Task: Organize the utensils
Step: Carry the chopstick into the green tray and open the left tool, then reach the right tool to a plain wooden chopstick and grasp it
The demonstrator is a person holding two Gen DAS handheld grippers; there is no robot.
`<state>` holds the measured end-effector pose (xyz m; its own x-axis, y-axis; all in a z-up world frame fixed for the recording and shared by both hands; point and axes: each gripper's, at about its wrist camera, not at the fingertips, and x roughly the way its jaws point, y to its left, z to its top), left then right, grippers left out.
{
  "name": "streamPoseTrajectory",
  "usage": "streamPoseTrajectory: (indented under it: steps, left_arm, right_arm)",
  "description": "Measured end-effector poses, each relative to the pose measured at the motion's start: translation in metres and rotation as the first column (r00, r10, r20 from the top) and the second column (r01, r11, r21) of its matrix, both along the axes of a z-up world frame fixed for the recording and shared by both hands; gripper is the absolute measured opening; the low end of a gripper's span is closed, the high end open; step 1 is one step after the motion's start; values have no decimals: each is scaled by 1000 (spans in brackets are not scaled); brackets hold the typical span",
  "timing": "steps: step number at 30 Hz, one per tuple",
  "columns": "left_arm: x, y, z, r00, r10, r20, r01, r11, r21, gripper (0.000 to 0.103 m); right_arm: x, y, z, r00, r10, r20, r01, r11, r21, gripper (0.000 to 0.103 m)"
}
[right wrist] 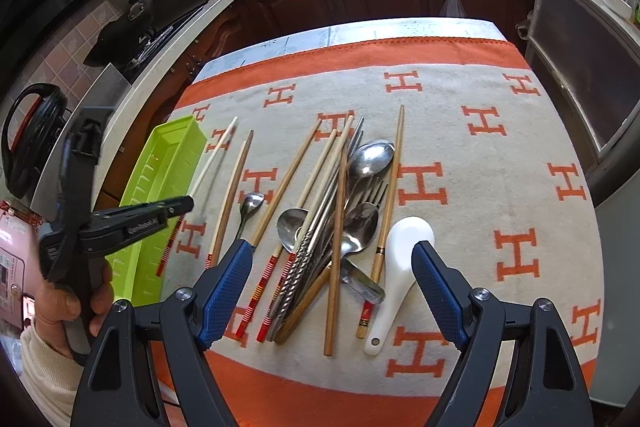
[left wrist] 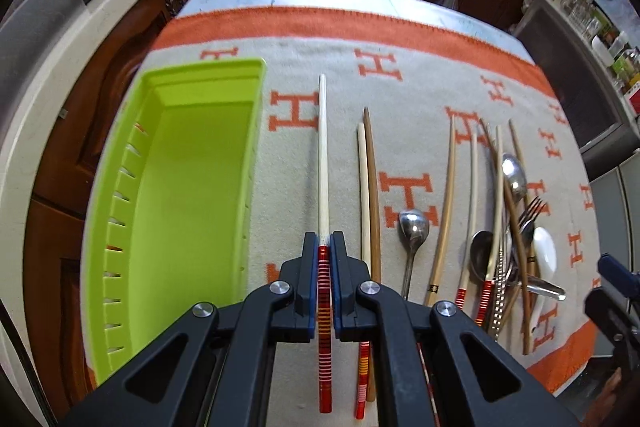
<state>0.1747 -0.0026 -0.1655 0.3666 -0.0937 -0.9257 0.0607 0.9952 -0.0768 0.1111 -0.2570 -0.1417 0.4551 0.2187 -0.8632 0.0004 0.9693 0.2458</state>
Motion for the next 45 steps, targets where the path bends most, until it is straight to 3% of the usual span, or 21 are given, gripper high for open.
streamPoseTrajectory:
  steps: [7, 12, 15, 20, 21, 23, 25, 26, 38, 45]
  left_arm:
    - [-30, 36, 46, 994, 42, 103, -39, 999, -30, 3]
    - [-52, 68, 72, 982, 78, 175, -78, 997, -9, 3]
    - [-61, 87, 70, 978, 106, 181, -112, 993, 25, 3]
    - [-65, 111, 38, 986, 133, 102, -139, 989, 52, 4]
    - [-65, 113, 31, 987, 134, 83, -140, 988, 60, 8]
    - [-67, 115, 20, 987, 147, 68, -153, 984, 89, 29]
    - [-70, 117, 15, 984, 160, 75, -167, 980, 109, 67]
    - [-72, 118, 16, 982, 166, 89, -175, 978, 113, 71]
    - [-83, 122, 17, 972, 167, 167, -175, 984, 34, 72]
    - [-83, 132, 13, 968, 214, 131, -207, 976, -60, 72]
  right_arm:
    - [0, 28, 5, 999, 51, -3, -51, 999, -9, 81]
    - [3, 57, 4, 995, 99, -3, -99, 994, -36, 81]
    - [10, 76, -2, 991, 129, -16, -130, 991, -45, 81]
    - [26, 105, -21, 984, 165, -62, -168, 985, -44, 70]
    - [30, 109, -25, 983, 167, -74, -170, 985, -39, 69]
    - [37, 117, -32, 981, 171, -92, -174, 984, -27, 62]
    - [43, 121, -39, 980, 168, -107, -171, 985, -15, 57]
    - [45, 123, -41, 979, 168, -112, -170, 985, -7, 56]
    - [51, 152, -43, 977, 192, -91, -197, 980, -40, 56]
    - [58, 155, -46, 977, 174, -124, -180, 983, -37, 56]
